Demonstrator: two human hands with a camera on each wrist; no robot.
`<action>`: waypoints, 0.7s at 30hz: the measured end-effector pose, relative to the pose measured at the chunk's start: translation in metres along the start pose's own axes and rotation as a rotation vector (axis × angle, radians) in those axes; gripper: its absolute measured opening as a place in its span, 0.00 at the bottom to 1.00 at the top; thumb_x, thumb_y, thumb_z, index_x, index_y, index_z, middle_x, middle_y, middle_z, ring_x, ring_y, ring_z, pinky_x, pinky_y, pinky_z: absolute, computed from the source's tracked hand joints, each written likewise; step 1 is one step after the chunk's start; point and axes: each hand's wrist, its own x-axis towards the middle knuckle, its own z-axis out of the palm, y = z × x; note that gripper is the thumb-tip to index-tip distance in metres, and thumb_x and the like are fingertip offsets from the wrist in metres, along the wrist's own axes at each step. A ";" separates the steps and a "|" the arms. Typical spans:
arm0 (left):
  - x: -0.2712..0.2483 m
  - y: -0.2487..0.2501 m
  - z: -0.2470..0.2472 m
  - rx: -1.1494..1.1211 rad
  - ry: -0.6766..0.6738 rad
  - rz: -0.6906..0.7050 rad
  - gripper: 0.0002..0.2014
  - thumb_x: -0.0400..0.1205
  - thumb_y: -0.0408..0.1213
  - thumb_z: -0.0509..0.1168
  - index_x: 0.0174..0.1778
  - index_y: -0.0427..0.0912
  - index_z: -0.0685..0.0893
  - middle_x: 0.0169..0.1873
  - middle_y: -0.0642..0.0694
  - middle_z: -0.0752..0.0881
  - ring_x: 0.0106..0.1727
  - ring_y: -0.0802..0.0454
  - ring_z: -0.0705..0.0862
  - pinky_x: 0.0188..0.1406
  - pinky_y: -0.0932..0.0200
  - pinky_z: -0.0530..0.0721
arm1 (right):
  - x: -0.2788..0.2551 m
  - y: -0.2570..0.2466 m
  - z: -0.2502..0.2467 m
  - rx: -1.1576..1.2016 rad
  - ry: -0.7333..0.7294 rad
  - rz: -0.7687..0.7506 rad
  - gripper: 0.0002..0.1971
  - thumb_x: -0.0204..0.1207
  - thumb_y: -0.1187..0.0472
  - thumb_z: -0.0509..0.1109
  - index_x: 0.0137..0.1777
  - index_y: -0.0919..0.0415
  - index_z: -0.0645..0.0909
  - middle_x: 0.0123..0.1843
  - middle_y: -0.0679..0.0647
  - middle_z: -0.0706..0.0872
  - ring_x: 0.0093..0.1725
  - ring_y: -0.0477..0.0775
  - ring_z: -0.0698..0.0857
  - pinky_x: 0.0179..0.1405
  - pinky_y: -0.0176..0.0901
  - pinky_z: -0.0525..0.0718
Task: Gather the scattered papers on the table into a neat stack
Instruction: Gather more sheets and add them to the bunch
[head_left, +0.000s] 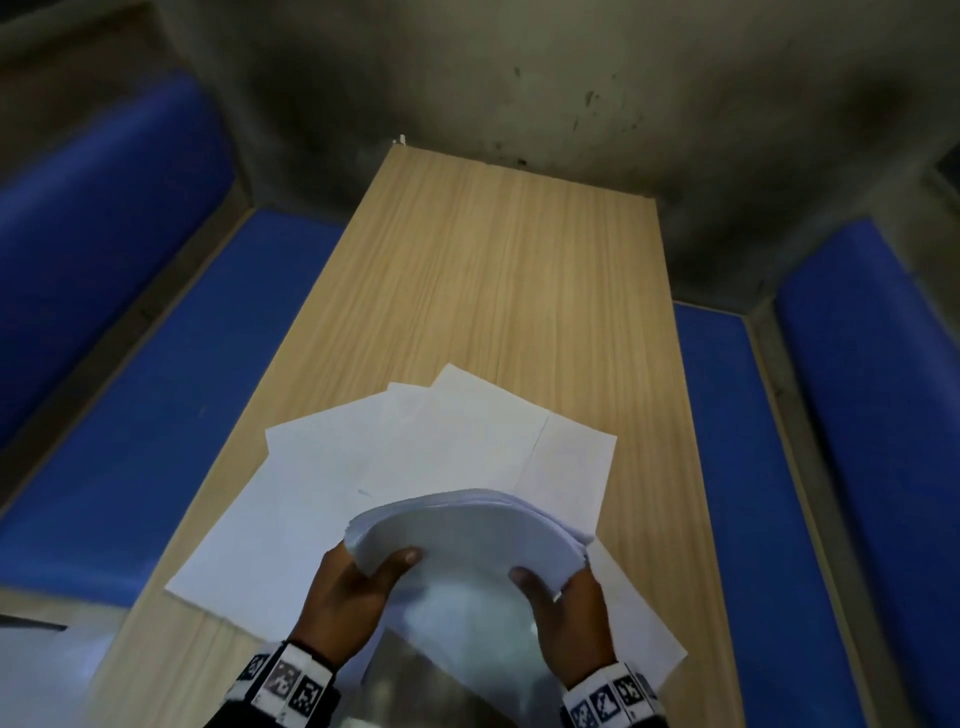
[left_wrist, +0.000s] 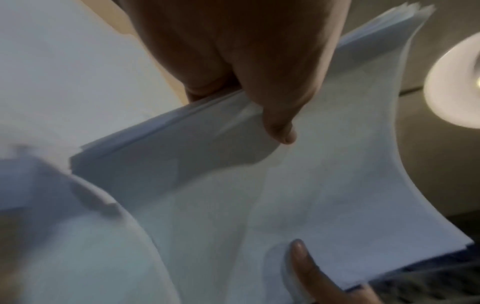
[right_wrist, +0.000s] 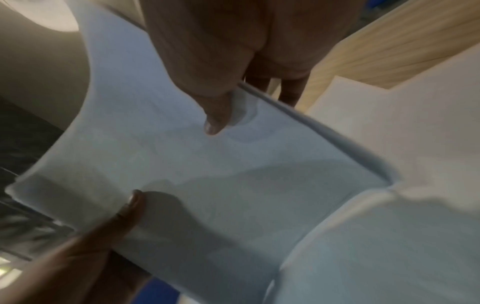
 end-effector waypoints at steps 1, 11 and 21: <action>0.000 -0.007 -0.001 0.017 -0.008 -0.026 0.30 0.65 0.63 0.80 0.57 0.49 0.91 0.49 0.56 0.96 0.53 0.56 0.93 0.55 0.56 0.89 | -0.003 0.004 0.002 -0.005 0.004 0.063 0.24 0.57 0.31 0.76 0.50 0.40 0.82 0.47 0.32 0.90 0.44 0.28 0.86 0.41 0.32 0.83; 0.003 -0.028 0.003 0.182 -0.020 -0.132 0.06 0.80 0.40 0.76 0.52 0.52 0.91 0.44 0.60 0.96 0.51 0.55 0.94 0.53 0.58 0.90 | -0.004 0.012 0.001 -0.402 -0.069 0.166 0.25 0.73 0.29 0.59 0.24 0.45 0.69 0.17 0.51 0.73 0.18 0.39 0.77 0.18 0.27 0.70; 0.021 -0.004 -0.053 0.243 0.286 -0.056 0.10 0.82 0.34 0.74 0.53 0.30 0.89 0.44 0.35 0.89 0.45 0.43 0.85 0.42 0.54 0.79 | 0.053 0.009 0.017 -0.404 -0.324 0.140 0.05 0.75 0.49 0.73 0.41 0.47 0.83 0.33 0.45 0.89 0.35 0.43 0.88 0.40 0.44 0.89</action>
